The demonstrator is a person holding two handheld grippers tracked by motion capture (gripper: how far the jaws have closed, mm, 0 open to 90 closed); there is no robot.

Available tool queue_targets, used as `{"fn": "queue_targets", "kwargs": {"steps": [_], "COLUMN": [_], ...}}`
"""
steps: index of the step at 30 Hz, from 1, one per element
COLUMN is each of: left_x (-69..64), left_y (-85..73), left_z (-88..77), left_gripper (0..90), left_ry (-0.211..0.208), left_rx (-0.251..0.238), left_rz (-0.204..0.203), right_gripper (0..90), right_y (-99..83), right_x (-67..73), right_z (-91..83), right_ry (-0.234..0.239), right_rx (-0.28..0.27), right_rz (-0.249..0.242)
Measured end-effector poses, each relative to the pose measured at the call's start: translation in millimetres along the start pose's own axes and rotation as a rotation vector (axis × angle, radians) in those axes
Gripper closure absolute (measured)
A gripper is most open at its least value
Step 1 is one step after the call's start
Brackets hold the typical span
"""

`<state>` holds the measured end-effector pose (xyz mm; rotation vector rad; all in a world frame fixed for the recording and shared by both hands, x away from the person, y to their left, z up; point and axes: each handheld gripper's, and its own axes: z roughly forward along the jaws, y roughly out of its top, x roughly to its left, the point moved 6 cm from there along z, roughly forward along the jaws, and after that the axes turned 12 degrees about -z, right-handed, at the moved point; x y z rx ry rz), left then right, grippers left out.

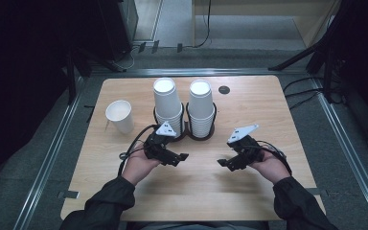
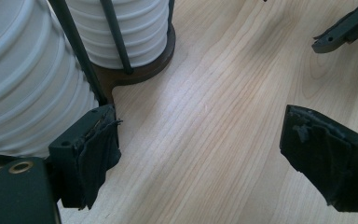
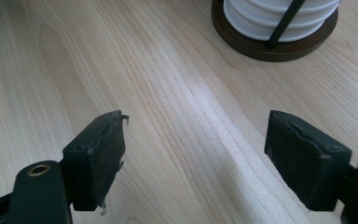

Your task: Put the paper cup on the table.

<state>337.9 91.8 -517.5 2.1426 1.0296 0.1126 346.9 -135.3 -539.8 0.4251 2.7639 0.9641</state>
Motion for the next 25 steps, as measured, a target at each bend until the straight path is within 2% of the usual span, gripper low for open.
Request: {"fn": "queue_targets", "kwargs": {"steps": [19,21,23,25], "left_x": [-0.9,-2.6,-4.9,-4.9], "left_y": [-1.0,0.9,3.2,3.4], "left_z": [0.3,-1.1,-3.3,-3.3], "left_gripper": [10.5,8.0,5.9,1.9], "left_ry": [-0.024,-0.047,-0.084,-0.094], "left_rx": [0.009,-0.009,-0.027,-0.029], "left_rz": [-0.005,-0.01,-0.031,-0.04], "right_gripper": [20.2,19.7,17.6,17.0], "right_y": [-0.3,-0.8,1.6,3.4], "right_x": [0.4,-0.8,-3.0,-4.6], "right_z": [1.0,1.2,0.8,-0.2], "right_ry": [-0.003,-0.005,-0.004,-0.014], "right_rx": [0.01,0.006,-0.029,-0.047], "right_rz": [-0.014,-0.005,0.015,0.031]}}
